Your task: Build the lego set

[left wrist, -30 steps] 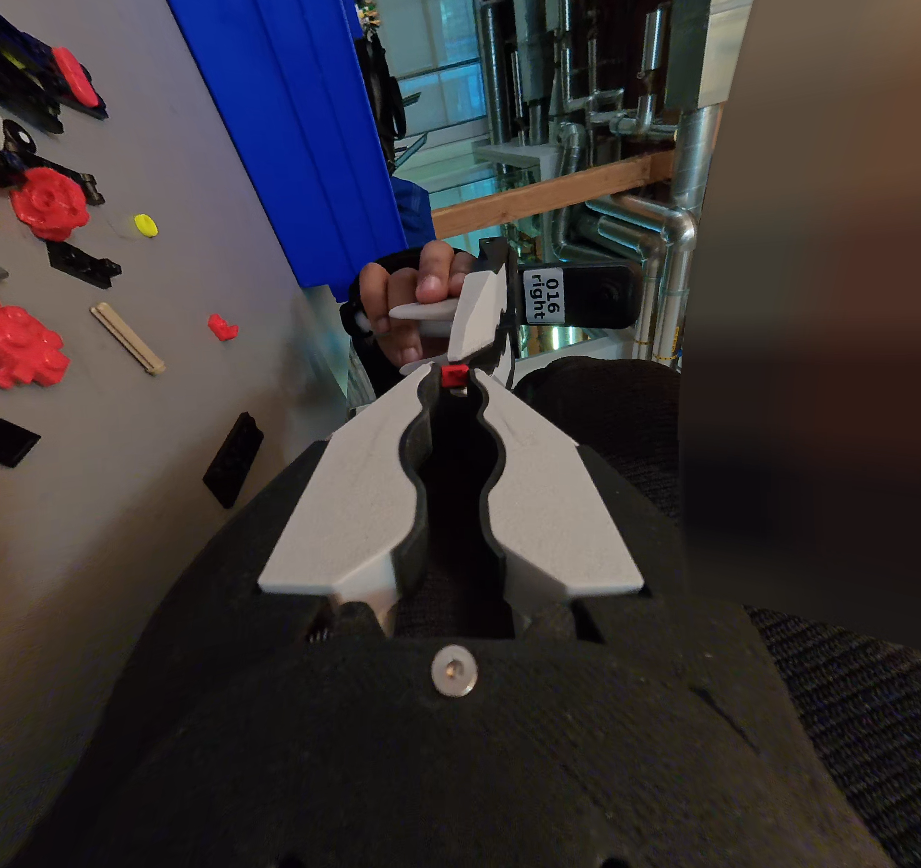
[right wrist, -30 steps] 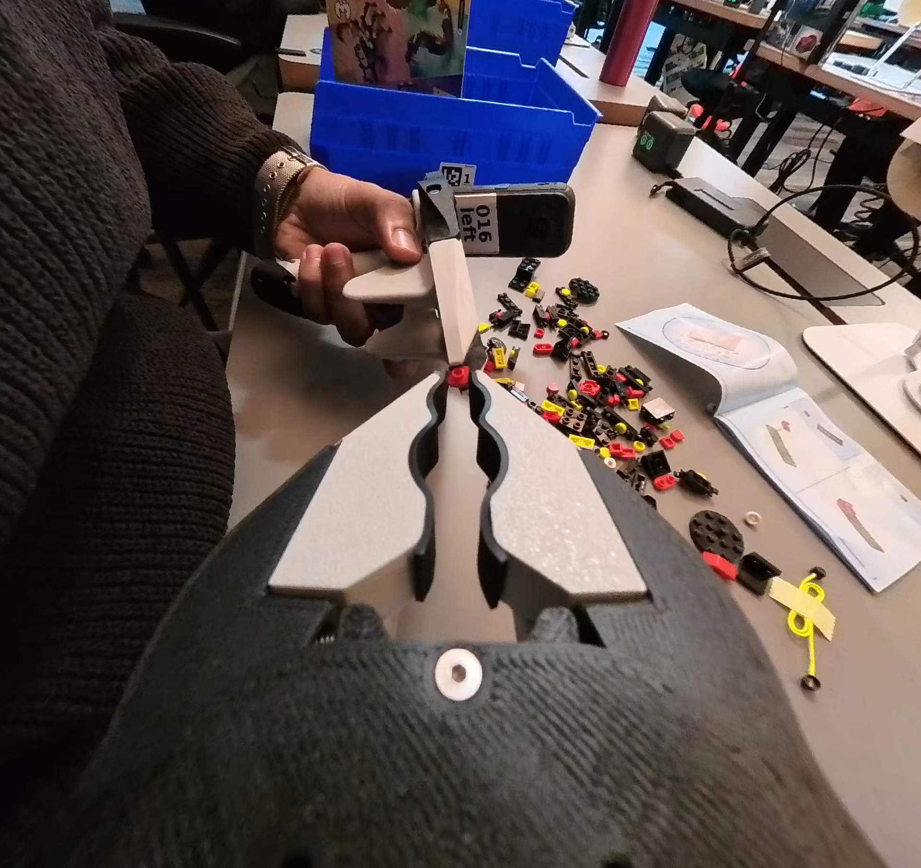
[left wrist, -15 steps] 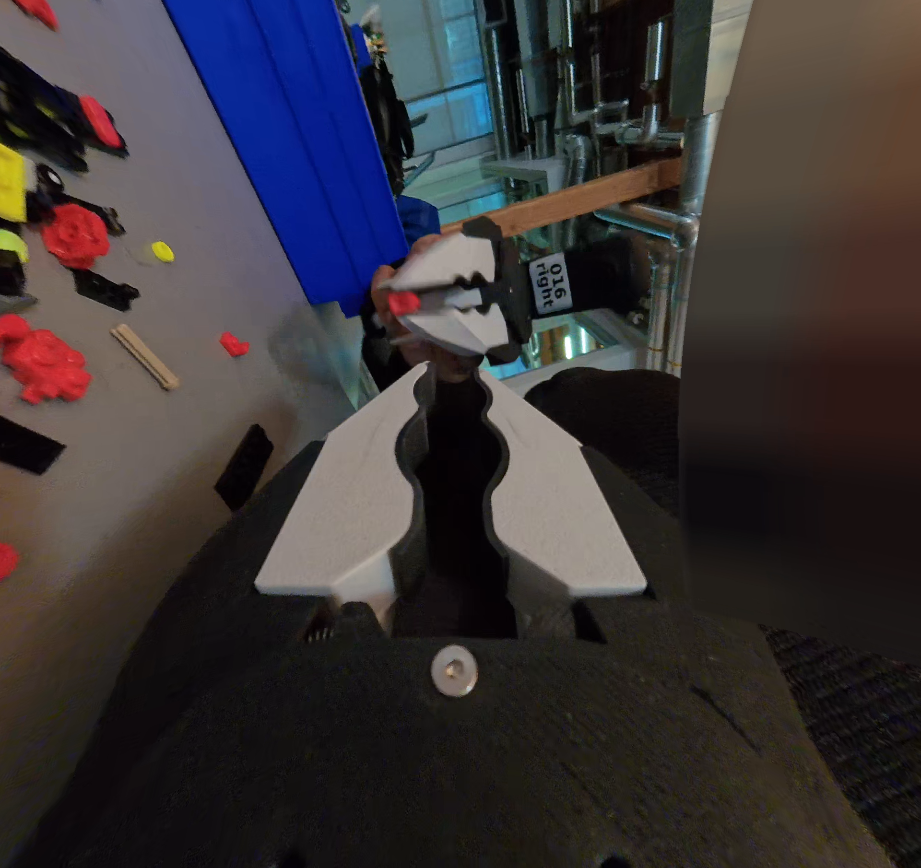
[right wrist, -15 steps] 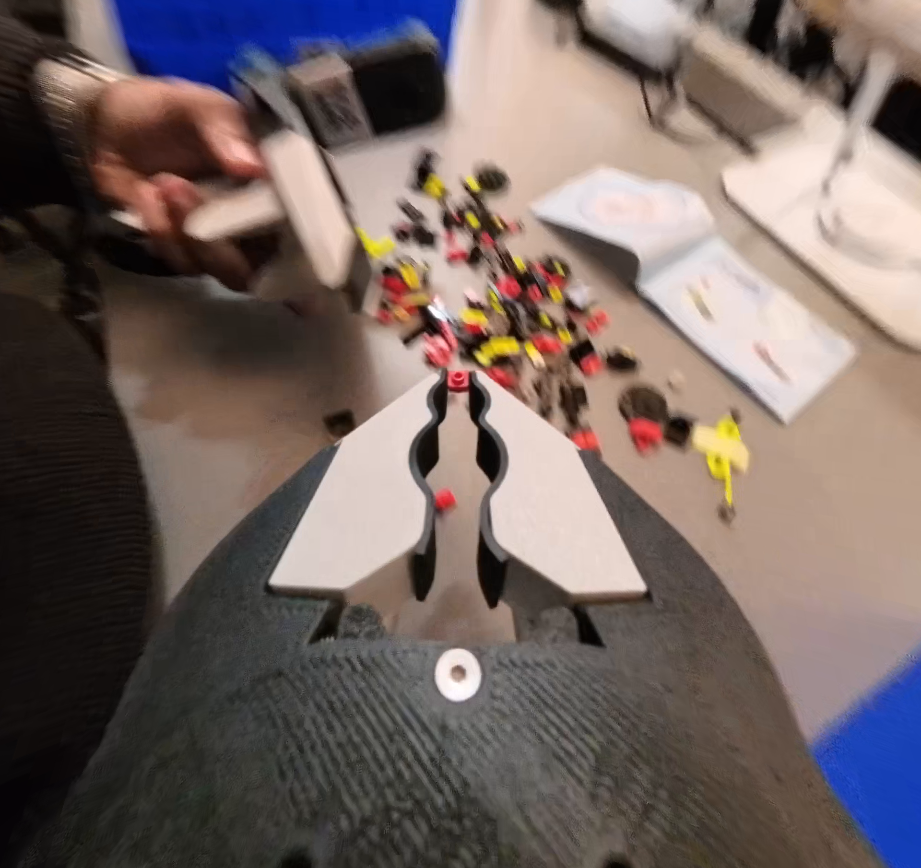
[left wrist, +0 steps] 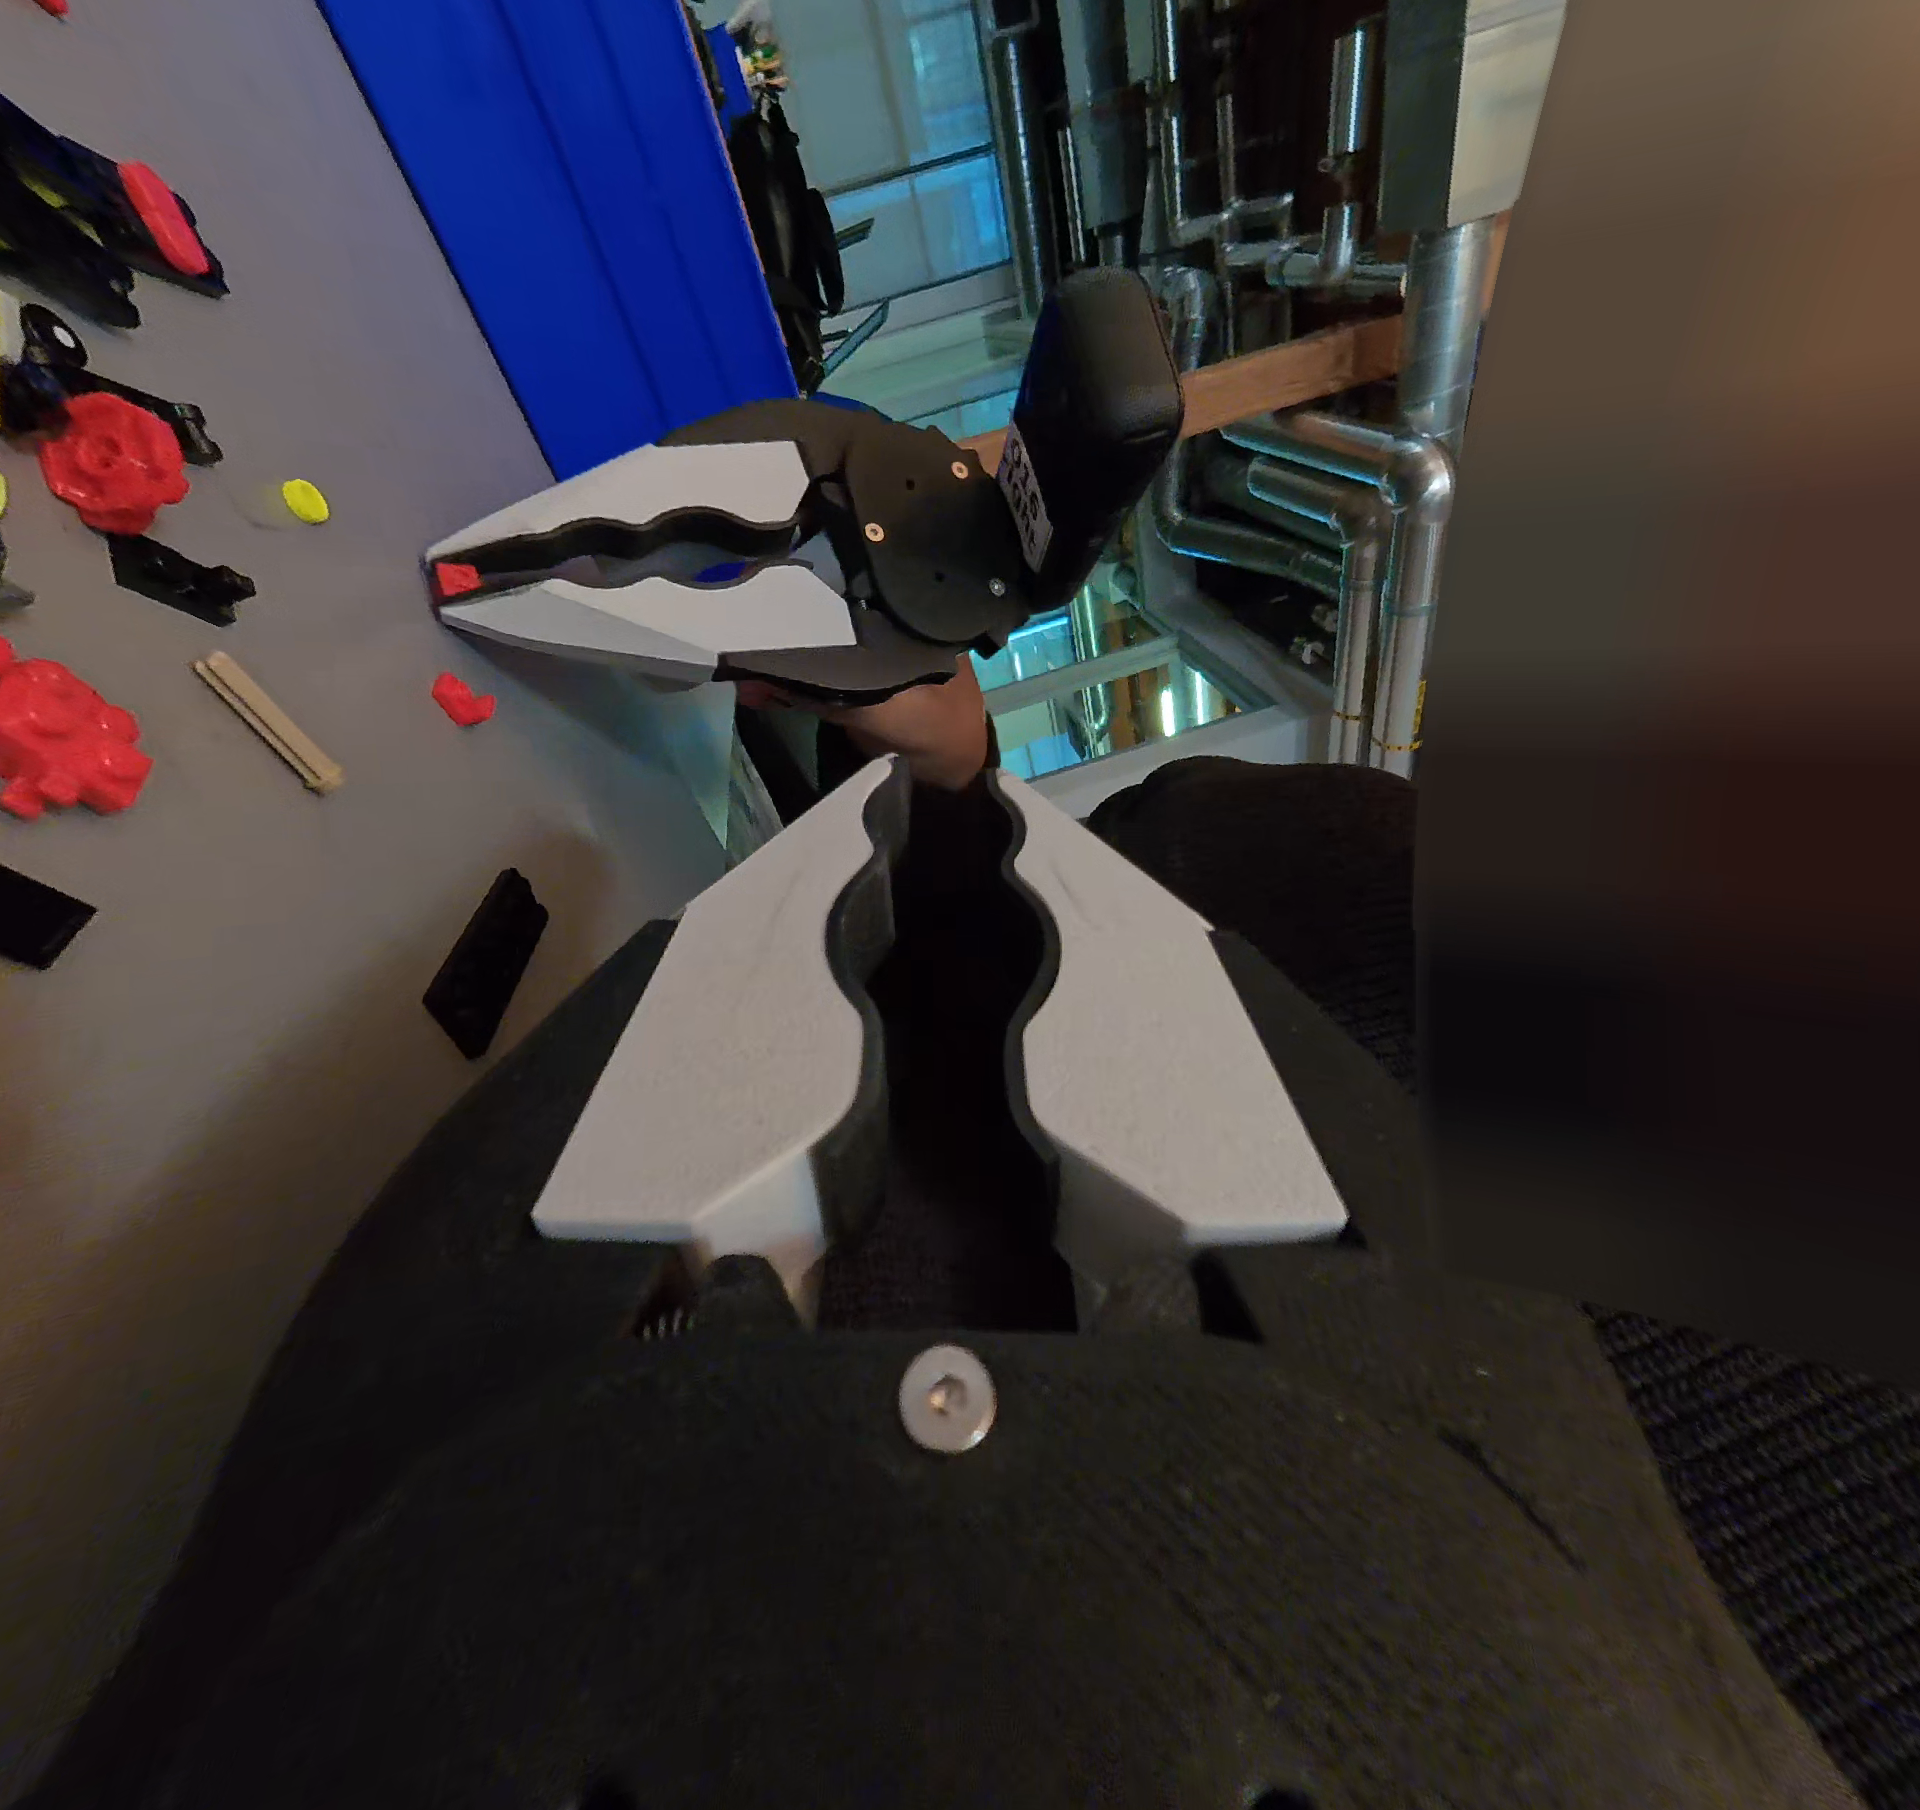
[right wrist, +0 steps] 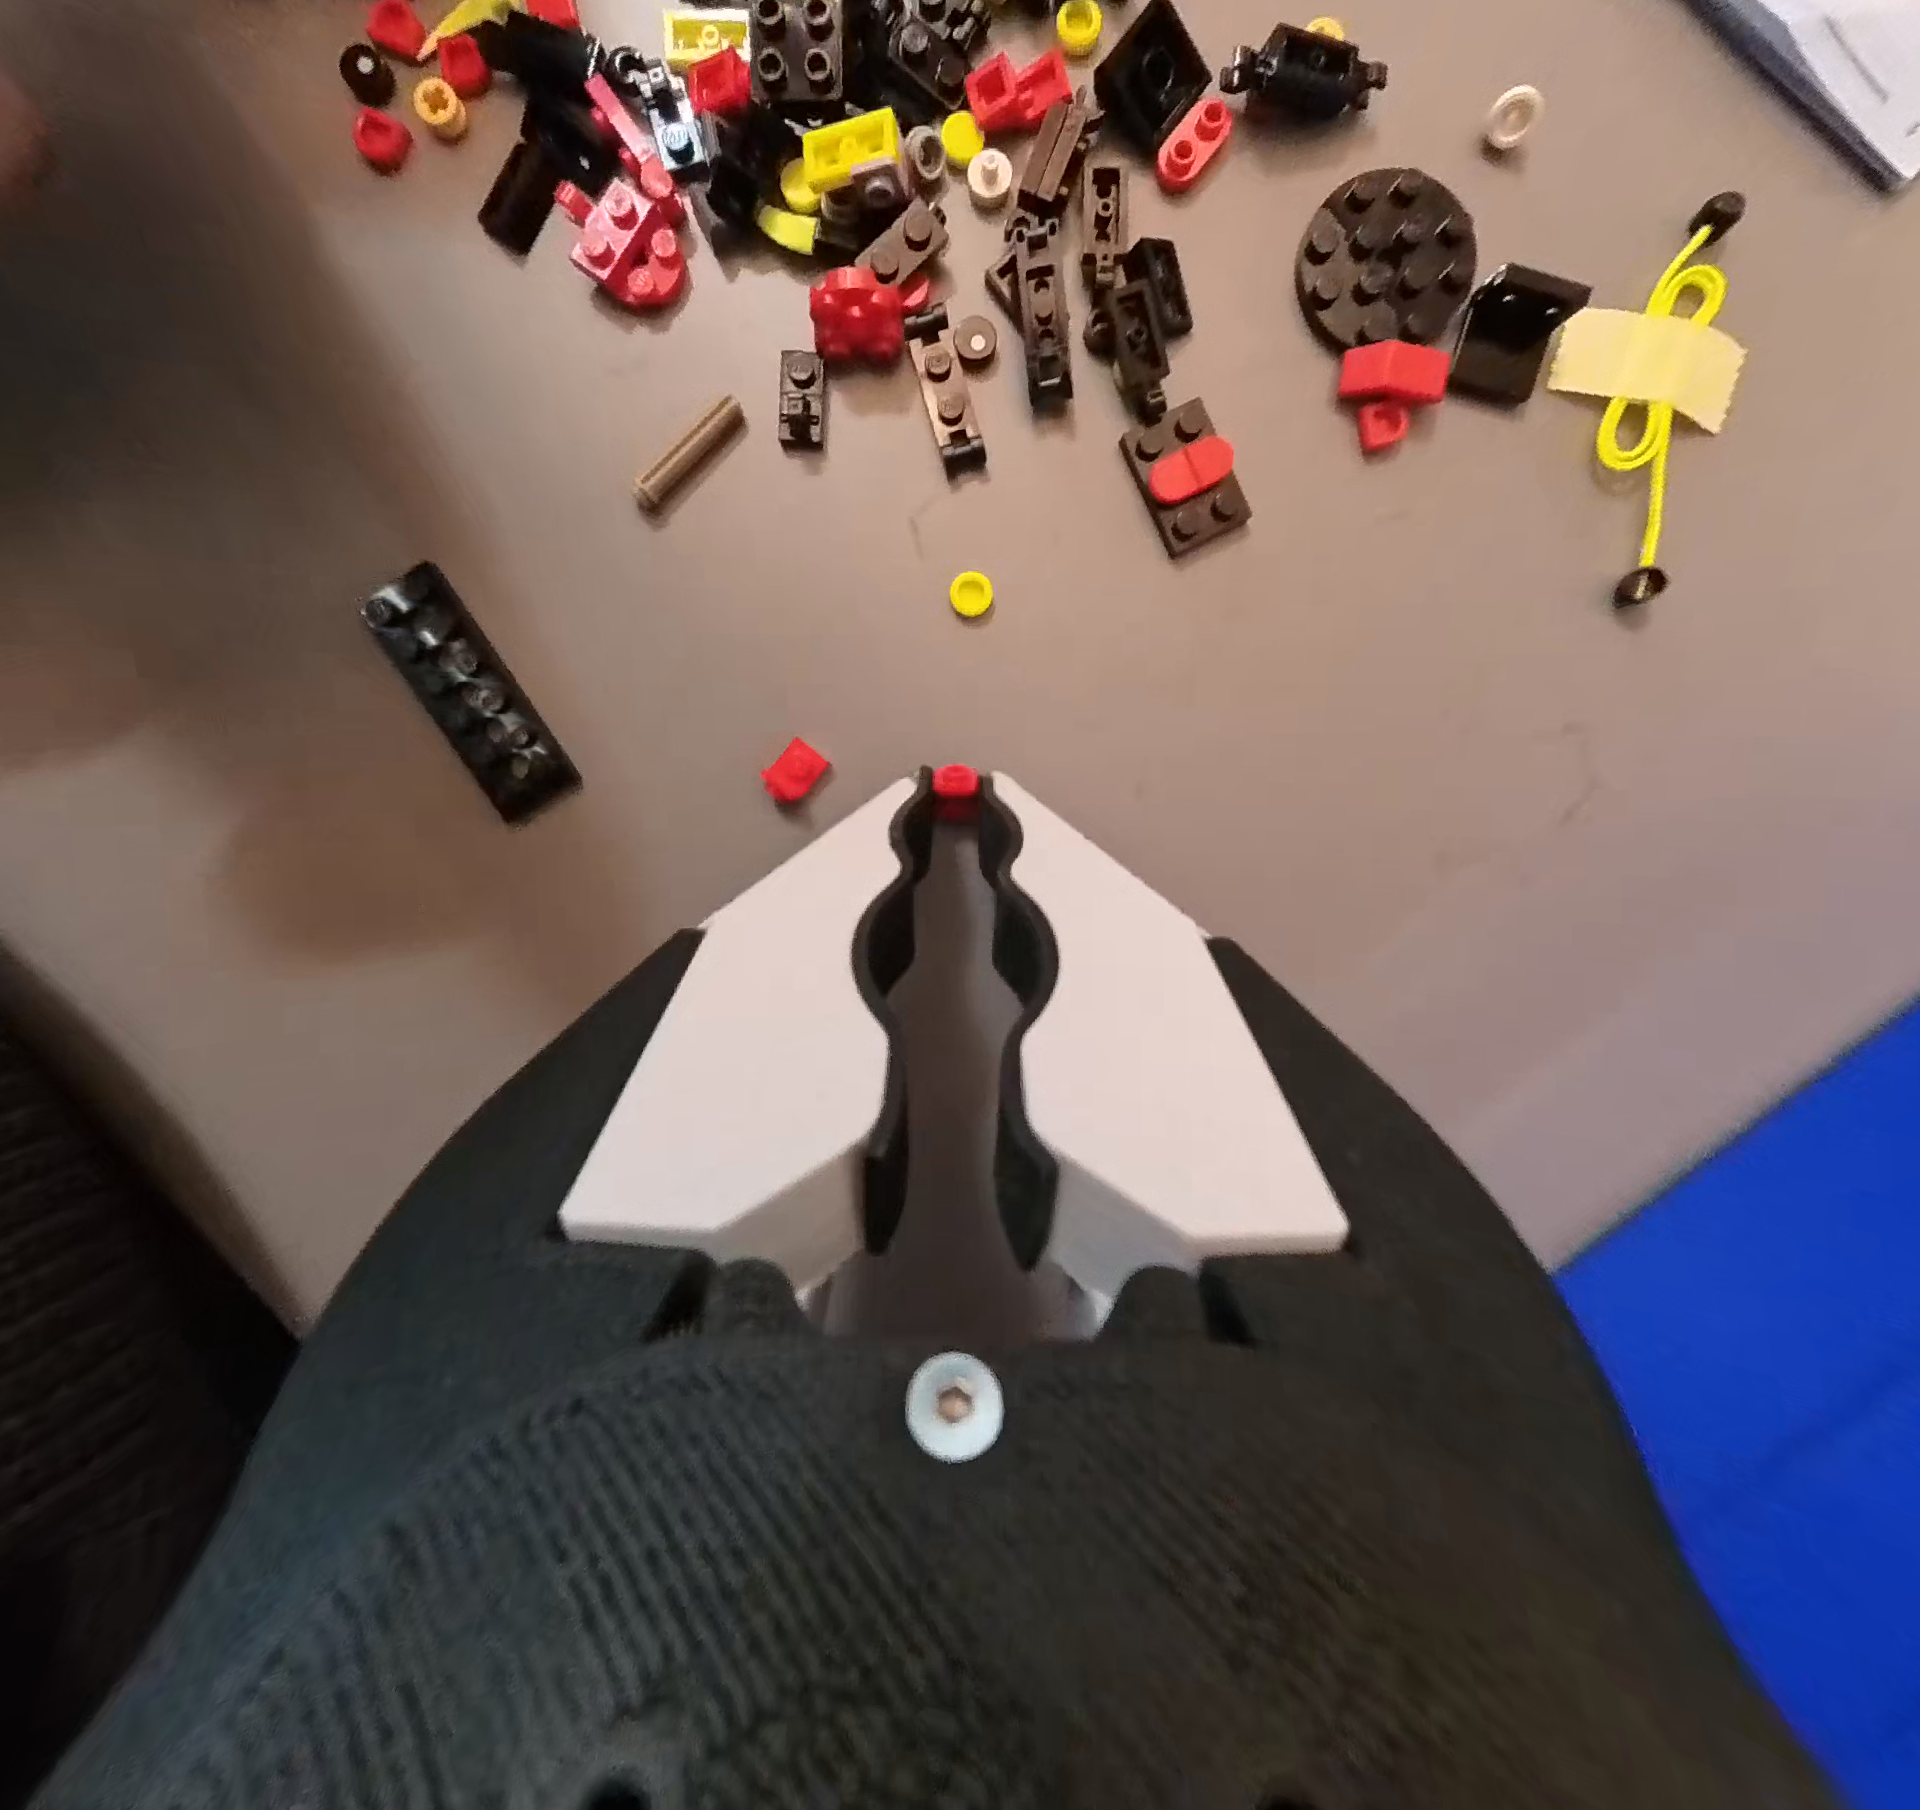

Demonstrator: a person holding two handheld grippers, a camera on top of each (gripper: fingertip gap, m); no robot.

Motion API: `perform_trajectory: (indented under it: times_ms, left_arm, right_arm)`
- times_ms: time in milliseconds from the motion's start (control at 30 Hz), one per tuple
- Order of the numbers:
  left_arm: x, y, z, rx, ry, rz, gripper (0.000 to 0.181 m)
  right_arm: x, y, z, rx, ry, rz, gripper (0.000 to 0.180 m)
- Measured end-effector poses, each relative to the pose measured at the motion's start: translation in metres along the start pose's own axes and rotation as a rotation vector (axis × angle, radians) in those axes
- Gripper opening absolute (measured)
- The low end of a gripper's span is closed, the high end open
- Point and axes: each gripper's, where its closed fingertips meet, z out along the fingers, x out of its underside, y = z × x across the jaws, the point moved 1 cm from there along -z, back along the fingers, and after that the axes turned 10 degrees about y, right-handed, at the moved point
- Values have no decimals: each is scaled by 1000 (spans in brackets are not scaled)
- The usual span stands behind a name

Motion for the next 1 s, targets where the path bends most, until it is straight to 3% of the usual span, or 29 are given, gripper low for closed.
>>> perform_trajectory:
  times_ms: [33, 433, 667, 1000]
  left_arm:
    - [0, 0, -1, 0, -2, 0, 10]
    - [-1, 0, -2, 6, -7, -8, 9]
    - [-3, 1, -4, -2, -19, -3, 8]
    - [-6, 1, -8, -25, -41, 24, 5]
  right_arm:
    - [-1, 0, 1, -2, -9, 0, 6]
    - [-11, 2, -1, -19, -85, -39, 17]
    - [-15, -3, -20, -34, -214, 56, 11]
    - [-2, -2, 1, 6, -108, -1, 7]
